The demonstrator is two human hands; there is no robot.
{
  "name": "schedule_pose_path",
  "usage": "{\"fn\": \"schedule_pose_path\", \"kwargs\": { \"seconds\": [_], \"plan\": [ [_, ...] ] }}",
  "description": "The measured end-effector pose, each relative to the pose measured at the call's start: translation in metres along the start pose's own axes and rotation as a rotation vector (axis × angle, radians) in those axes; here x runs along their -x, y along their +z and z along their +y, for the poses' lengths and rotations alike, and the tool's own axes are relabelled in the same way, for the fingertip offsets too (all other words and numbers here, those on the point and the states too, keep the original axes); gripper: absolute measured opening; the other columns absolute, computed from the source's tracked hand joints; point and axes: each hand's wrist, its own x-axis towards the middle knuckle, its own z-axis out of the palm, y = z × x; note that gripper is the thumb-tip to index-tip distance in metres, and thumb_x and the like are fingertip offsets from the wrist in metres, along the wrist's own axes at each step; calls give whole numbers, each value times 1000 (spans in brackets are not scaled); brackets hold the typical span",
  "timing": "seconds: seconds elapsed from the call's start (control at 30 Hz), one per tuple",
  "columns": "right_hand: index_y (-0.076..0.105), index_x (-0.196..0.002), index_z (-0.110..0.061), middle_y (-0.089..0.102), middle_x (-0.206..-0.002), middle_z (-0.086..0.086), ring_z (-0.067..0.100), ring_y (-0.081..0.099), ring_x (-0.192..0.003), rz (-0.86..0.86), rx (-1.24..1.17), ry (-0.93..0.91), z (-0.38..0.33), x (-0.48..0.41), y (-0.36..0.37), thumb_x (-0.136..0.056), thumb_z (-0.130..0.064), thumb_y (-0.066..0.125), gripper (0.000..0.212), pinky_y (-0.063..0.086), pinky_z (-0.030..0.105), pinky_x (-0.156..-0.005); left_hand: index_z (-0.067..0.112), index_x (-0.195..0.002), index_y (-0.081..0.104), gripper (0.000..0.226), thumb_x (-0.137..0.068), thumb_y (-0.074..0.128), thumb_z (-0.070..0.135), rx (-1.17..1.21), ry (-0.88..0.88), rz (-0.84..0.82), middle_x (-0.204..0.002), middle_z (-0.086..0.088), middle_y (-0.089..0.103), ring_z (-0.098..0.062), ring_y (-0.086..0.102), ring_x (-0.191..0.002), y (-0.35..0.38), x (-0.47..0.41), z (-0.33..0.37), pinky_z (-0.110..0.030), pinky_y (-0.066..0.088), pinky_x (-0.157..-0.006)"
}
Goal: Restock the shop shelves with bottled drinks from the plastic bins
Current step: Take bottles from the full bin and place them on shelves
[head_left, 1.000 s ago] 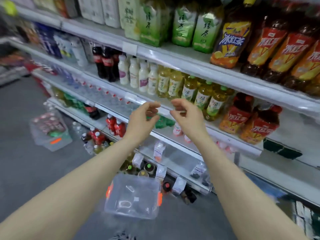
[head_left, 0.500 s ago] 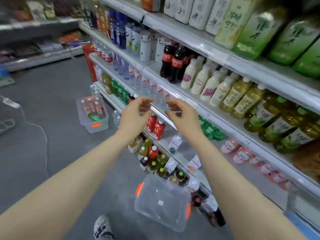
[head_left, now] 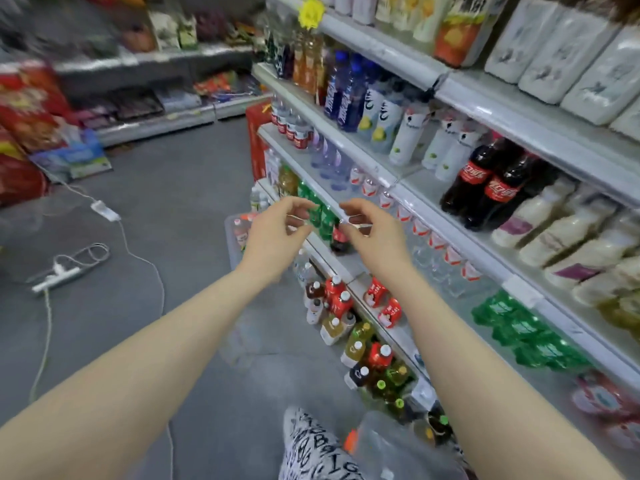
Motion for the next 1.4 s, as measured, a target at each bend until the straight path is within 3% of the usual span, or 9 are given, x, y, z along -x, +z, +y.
{"fn": "schedule_pose_path", "kwargs": {
  "seconds": [0.13,0.3,0.4,0.6,0.83,1.0,1.17,1.3,1.4],
  "plan": [
    [69,-117,-18,66,-103,-14,-10,58,-89,-39,-1,-19,3,-71,43,-89,-6,71,31,51,21,-89,24,-106,65,34,-83,65,-1,-22,-18,18,-98,3,68,-16,66,-90,-24,-60,-26,-24,51,-83],
    [68,-119,-15,67,-107,-10,-7,60,-89,-108,-2,-73,0,-177,90,-89,-6,70,31,48,13,-85,27,-103,66,32,-82,67,2,-67,-10,96,-95,7,68,-11,67,-89,-53,-156,-59,-27,55,-84],
    [69,-120,-14,71,-113,-3,7,64,-98,-142,15,-106,-5,-236,113,-89,-8,71,32,51,22,-90,26,-104,65,32,-83,68,3,-97,0,127,-95,8,68,-9,66,-88,-69,-212,-74,-20,53,-82],
    [70,-117,-17,71,-111,-3,13,65,-101,-219,23,-92,-8,-330,162,-88,-5,70,31,53,35,-95,32,-103,63,35,-84,69,4,-118,-20,163,-97,8,67,-7,65,-90,-96,-297,-117,-17,51,-82],
    [70,-115,-18,72,-109,-4,11,66,-98,-194,37,-10,11,-421,236,-87,-5,70,31,54,35,-93,29,-105,63,32,-85,67,4,-112,-47,77,-99,7,68,-6,65,-89,-123,-398,-191,-18,52,-84],
    [69,-112,-21,72,-106,-1,17,68,-98,-184,18,104,30,-474,302,-85,-9,74,30,55,45,-94,18,-110,67,31,-84,67,2,-95,-72,4,-101,4,68,-10,65,-90,-145,-466,-252,-23,54,-84],
    [70,-115,-18,72,-109,-2,15,68,-98,-160,20,221,57,-506,356,-86,-9,75,31,53,34,-94,20,-110,67,35,-82,65,-1,-85,-160,-72,-99,5,67,-10,65,-89,-155,-505,-320,-26,54,-86],
    [70,-114,-15,71,-107,-3,6,63,-89,-174,34,315,91,-518,390,-85,-1,72,33,49,13,-84,23,-106,65,30,-86,65,0,-7,-270,-92,-100,1,67,-8,64,-85,-149,-519,-372,-15,51,-81],
    [70,-111,-19,70,-101,-7,9,65,-90,-172,13,402,124,-521,416,-85,-4,73,30,51,15,-84,21,-109,65,26,-89,65,4,25,-364,-114,-97,4,66,2,61,-80,-137,-526,-414,-6,46,-76]
  ]
}}
